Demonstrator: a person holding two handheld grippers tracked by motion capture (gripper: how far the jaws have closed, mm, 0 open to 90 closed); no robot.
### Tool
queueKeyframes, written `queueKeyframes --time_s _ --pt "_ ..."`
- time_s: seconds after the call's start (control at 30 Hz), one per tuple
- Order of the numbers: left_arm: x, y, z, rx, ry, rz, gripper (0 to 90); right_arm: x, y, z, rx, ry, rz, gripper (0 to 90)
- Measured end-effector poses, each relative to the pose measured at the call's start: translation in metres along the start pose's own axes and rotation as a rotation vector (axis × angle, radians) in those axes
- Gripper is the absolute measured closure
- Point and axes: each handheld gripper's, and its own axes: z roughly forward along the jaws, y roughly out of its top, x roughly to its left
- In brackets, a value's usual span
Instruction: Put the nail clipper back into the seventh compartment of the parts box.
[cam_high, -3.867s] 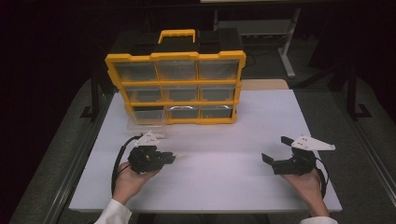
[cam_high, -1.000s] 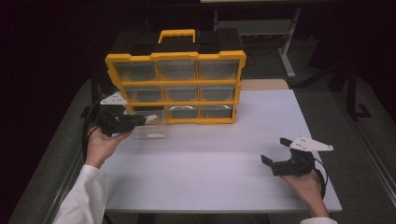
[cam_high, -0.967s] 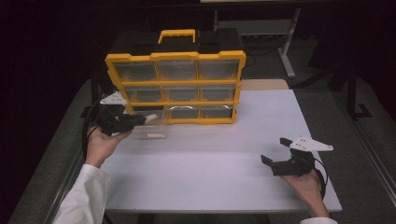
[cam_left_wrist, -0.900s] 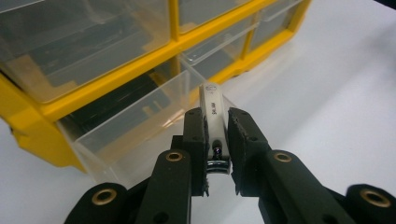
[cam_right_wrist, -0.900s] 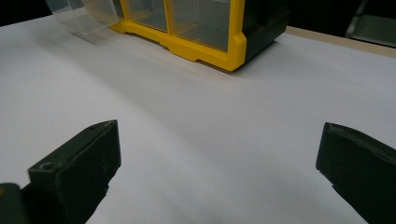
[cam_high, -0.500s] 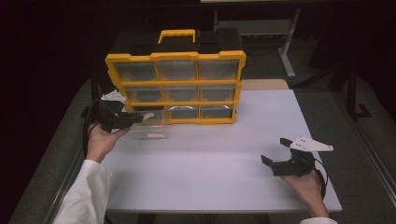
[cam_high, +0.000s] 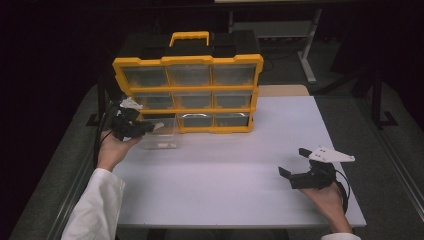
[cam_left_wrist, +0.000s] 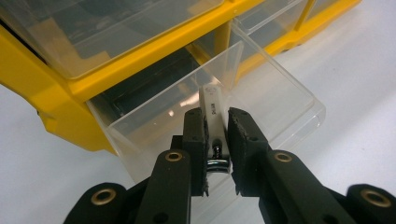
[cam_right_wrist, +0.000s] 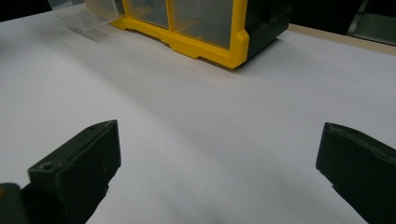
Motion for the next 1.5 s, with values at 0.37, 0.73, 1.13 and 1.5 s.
queueKeyframes --time_s 0.37,0.73,1.13,1.5 --pt "0.005 -0.001 -0.014 -0.084 -0.059 -0.081 46.3 0.001 0.000 0.000 0.001 -0.001 -0.004 0.0" --pt "-0.005 -0.003 -0.026 -0.148 -0.118 -0.089 25.0 0.001 0.000 0.001 0.001 -0.001 -0.002 0.0" --pt "-0.007 -0.013 -0.030 -0.181 -0.161 -0.139 5.8 0.001 0.000 0.001 0.000 -0.001 -0.003 0.0" --pt "-0.014 -0.030 -0.038 -0.292 -0.148 -0.133 0.0 0.001 0.000 0.000 -0.001 -0.003 0.000 0.0"
